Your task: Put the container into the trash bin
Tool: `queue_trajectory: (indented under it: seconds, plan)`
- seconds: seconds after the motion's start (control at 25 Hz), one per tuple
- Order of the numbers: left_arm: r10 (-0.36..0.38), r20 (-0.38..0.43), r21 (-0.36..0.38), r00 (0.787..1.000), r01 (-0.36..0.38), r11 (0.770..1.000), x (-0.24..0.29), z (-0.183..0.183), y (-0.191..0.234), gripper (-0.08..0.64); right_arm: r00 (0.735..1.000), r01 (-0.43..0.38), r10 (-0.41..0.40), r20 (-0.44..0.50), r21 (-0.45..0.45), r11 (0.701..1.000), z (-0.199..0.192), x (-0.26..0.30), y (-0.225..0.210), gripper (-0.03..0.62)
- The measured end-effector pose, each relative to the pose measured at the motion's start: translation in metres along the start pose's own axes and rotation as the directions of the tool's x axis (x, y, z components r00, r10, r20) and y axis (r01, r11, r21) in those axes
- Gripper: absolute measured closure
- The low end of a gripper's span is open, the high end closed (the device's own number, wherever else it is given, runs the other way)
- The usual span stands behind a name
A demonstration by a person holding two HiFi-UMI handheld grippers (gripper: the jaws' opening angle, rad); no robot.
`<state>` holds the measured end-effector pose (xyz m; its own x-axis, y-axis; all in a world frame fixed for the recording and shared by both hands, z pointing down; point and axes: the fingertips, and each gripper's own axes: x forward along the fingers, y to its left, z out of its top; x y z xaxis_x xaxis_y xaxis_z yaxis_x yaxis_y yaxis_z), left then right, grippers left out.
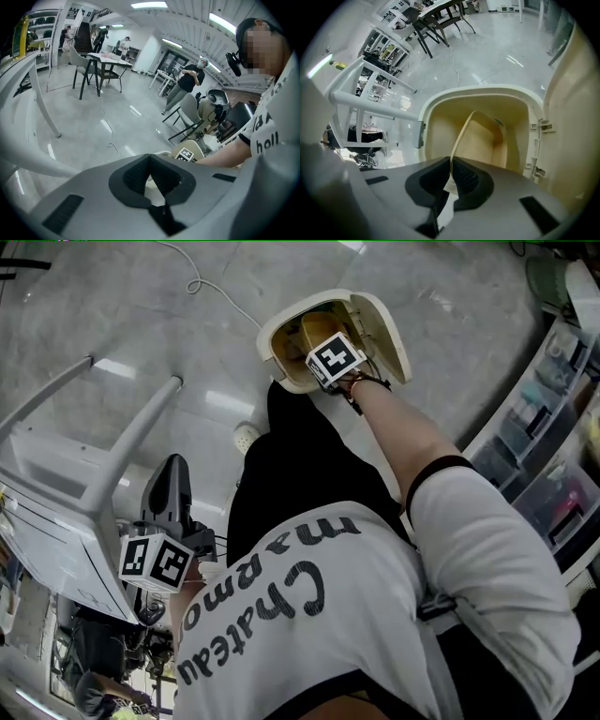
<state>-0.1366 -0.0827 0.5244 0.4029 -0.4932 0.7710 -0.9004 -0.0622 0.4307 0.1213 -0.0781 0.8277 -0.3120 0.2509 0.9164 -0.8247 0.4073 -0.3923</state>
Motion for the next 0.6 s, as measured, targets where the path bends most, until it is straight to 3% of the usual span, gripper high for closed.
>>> queue_trajectory:
  seconds: [0.36, 0.6]
  plan:
    - [-0.005, -0.063, -0.016, 0.998, 0.004, 1.000, 0.028, -0.002, 0.004, 0.537, 0.998, 0.037, -0.035, -0.049, 0.039, 0.999, 0.011, 0.021, -0.016, 0.558]
    - [-0.009, -0.116, 0.000, 0.993, 0.009, 1.000, 0.039, -0.001, 0.001, 0.537, 0.993, 0.070, -0.076, -0.094, -0.062, 0.996, 0.021, 0.038, -0.022, 0.558]
